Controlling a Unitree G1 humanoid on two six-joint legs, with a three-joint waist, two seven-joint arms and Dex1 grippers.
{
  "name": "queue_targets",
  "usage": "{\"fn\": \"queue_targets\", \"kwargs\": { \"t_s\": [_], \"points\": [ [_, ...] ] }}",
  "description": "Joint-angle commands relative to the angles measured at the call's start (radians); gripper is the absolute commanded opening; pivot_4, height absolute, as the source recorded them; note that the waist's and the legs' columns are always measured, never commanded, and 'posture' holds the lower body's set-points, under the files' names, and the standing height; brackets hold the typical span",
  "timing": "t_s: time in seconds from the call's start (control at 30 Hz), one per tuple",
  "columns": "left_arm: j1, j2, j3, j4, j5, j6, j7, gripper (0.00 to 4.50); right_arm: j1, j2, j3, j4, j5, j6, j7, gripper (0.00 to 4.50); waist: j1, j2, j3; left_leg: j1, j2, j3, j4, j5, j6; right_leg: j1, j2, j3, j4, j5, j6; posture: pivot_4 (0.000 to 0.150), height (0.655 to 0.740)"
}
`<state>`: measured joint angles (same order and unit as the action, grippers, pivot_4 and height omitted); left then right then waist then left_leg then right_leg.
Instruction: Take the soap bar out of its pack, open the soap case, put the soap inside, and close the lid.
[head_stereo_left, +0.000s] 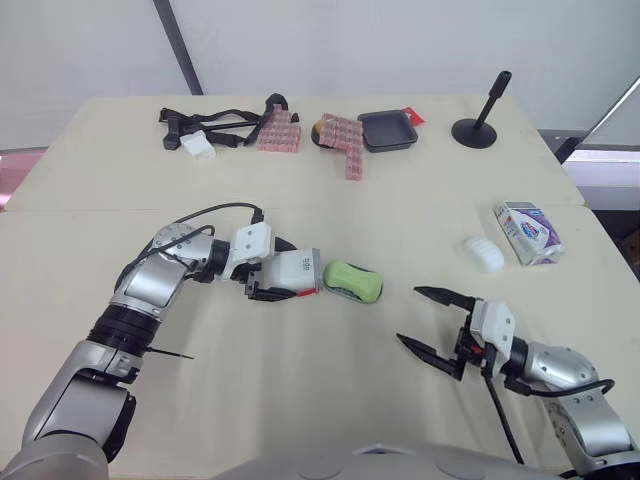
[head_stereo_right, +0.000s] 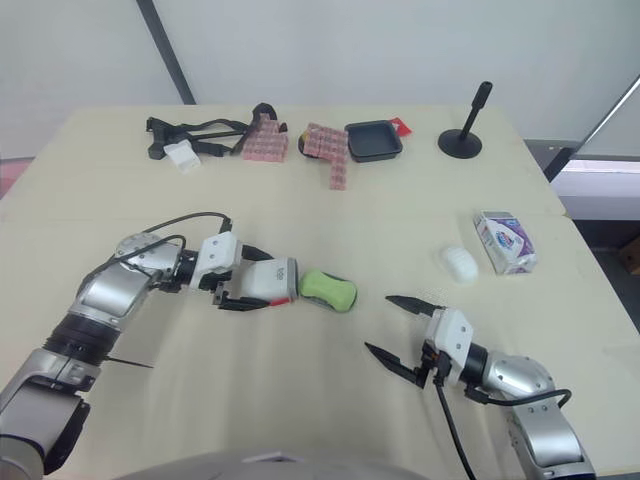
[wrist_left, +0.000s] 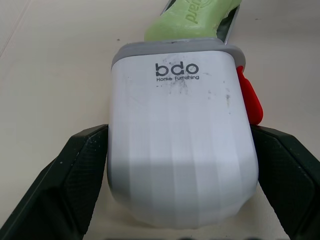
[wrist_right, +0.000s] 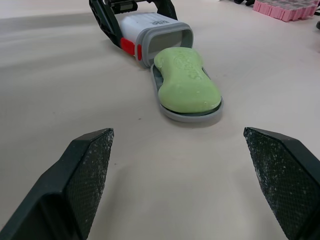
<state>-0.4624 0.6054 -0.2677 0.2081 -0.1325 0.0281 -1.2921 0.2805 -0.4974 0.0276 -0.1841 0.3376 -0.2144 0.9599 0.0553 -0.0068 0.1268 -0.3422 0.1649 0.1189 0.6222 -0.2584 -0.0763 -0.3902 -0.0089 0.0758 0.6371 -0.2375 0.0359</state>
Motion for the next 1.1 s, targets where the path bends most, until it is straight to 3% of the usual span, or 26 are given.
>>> {"fn": "queue_targets", "kwargs": {
  "t_s": [0.03, 0.17, 0.27, 0.63, 0.93, 1.1],
  "points": [
    [-0.006, 0.006, 0.005, -0.009, 0.011, -0.023, 0.007, 4.5, 0.006, -0.006, -0.008, -0.01, 0.002, -0.019, -0.002, 4.47, 0.0, 0.0, 0.0, 0.0, 0.0, 0.0, 0.0, 0.0, 0.0, 0.0, 0.0, 0.0, 0.0, 0.0, 0.0, 0.15, 0.74],
    [-0.01, -0.002, 0.006, 0.001, 0.017, -0.039, 0.012, 4.5, 0.006, -0.006, -0.011, -0.006, 0.001, -0.024, -0.005, 4.47, 0.0, 0.0, 0.0, 0.0, 0.0, 0.0, 0.0, 0.0, 0.0, 0.0, 0.0, 0.0, 0.0, 0.0, 0.0, 0.15, 0.74],
    [-0.015, -0.009, 0.004, 0.017, 0.026, -0.062, 0.019, 3.7, 0.003, -0.01, -0.022, 0.014, 0.004, -0.033, -0.004, 4.5, 0.0, 0.0, 0.0, 0.0, 0.0, 0.0, 0.0, 0.0, 0.0, 0.0, 0.0, 0.0, 0.0, 0.0, 0.0, 0.15, 0.74],
    [-0.012, -0.004, 0.014, 0.036, 0.022, -0.105, 0.007, 3.7, -0.017, -0.04, -0.028, 0.013, 0.007, -0.023, -0.003, 4.5, -0.001, 0.0, 0.0, 0.0, 0.0, 0.0, 0.0, 0.0, 0.0, 0.0, 0.0, 0.0, -0.001, 0.0, 0.0, 0.15, 0.74],
    [0.0, 0.016, 0.014, 0.039, 0.005, -0.135, -0.044, 3.7, -0.227, -0.094, 0.016, -0.17, 0.043, 0.356, -0.112, 4.5, -0.003, 0.0, 0.0, 0.001, 0.0, 0.0, -0.001, 0.0, 0.0, 0.001, 0.0, 0.0, -0.001, 0.0, 0.0, 0.15, 0.74],
    [0.006, 0.018, 0.012, 0.023, 0.006, -0.132, -0.048, 3.7, -0.437, -0.146, 0.147, -0.268, 0.018, 0.68, -0.138, 4.5, 0.002, 0.001, 0.001, 0.001, -0.002, 0.0, -0.004, 0.001, -0.001, 0.001, 0.001, -0.001, -0.002, 0.0, 0.0, 0.15, 0.74]
  ]
}}
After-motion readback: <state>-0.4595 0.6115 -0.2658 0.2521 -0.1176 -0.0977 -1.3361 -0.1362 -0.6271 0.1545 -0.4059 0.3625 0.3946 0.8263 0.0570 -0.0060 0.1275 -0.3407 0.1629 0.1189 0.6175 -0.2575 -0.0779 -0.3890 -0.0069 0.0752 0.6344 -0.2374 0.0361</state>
